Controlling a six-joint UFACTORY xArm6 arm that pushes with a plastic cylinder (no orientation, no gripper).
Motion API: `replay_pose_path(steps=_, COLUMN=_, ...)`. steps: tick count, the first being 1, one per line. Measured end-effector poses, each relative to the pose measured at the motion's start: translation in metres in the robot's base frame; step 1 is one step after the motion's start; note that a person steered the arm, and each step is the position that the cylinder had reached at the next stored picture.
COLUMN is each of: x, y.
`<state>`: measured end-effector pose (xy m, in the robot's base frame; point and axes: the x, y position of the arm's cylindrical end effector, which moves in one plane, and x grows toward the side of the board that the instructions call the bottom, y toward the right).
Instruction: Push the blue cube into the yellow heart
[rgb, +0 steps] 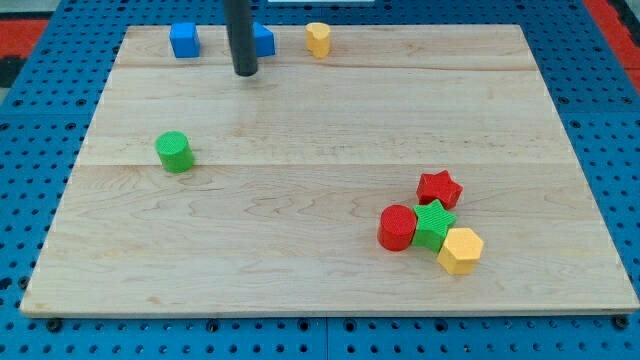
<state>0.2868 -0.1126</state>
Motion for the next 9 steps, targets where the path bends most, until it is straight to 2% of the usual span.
replay_pose_path(steps=1, x=0.0, y=-0.039)
replay_pose_path(steps=2, x=-0.034, y=-0.113)
replay_pose_path(steps=3, x=-0.063, y=-0.156)
replay_pose_path(steps=4, x=-0.065, y=-0.062)
replay_pose_path(steps=5, x=-0.064, y=0.007)
replay_pose_path(steps=6, x=-0.064, y=0.01)
replay_pose_path(steps=8, x=-0.052, y=0.055)
replay_pose_path(steps=9, x=-0.013, y=-0.003)
